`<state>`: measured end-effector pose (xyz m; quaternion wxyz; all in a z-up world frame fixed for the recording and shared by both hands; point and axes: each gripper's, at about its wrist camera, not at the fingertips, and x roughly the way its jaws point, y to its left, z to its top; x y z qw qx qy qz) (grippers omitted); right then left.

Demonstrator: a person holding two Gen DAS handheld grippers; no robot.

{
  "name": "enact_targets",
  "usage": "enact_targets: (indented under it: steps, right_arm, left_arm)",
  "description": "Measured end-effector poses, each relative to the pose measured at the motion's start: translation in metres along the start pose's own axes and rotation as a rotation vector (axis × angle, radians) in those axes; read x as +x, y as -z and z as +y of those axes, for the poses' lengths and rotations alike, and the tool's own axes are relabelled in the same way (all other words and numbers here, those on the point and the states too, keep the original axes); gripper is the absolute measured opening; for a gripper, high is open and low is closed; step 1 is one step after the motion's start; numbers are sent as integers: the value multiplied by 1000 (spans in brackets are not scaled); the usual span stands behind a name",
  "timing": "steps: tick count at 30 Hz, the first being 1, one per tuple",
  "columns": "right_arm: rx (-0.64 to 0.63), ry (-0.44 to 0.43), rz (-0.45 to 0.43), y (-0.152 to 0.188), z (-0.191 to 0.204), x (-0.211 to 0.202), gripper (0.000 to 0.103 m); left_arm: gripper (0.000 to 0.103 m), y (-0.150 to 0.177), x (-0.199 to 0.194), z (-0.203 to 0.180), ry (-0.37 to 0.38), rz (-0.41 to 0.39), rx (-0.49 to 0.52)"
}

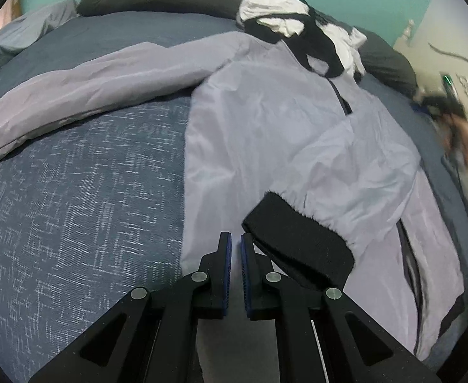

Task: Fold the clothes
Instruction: 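Withdraw the right gripper from the folded sleeve over the bed, then move the left gripper to the black cuff of the unfolded sleeve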

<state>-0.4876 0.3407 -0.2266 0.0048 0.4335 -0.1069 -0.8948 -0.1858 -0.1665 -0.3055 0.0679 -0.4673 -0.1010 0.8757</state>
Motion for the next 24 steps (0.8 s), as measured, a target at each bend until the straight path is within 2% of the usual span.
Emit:
enact_targets:
  steps: [4,7,8,9,12,13,15,16,19,24]
  right_arm:
    - [-8,-70,34,59,8,-34,21]
    - [28,-124,14,98,13,-63,21]
    - [47,-151,8,111,15,-72,22]
    - [51,-171,6,122,19,-80,22]
    - [-17,-178,-12,153,37,-105,22]
    - [-43,-179,-21,161,43,-114,22]
    - [-62,-199,-35,175,49,-128,22]
    - [-58,-214,-34,181,49,-133,24]
    - [-53,-217,-30,196,50,-142,32]
    - [-12,-228,-26,211,46,-146,34]
  left_arm:
    - [8,2,-6,11,-10,-23,-60]
    - [18,-1,-9,12,-35,-45,-84]
    - [27,-3,-9,12,-44,-52,-91]
    - [31,-5,-13,12,-53,-54,-89]
    - [31,-10,-22,14,-79,-60,-82]
    - [32,-12,-25,15,-87,-62,-79]
    - [43,-16,-31,17,-105,-66,-74]
    - [45,-18,-34,17,-113,-68,-72]
    - [46,-23,-43,19,-140,-75,-65]
    - [49,-27,-52,40,-173,-75,-97]
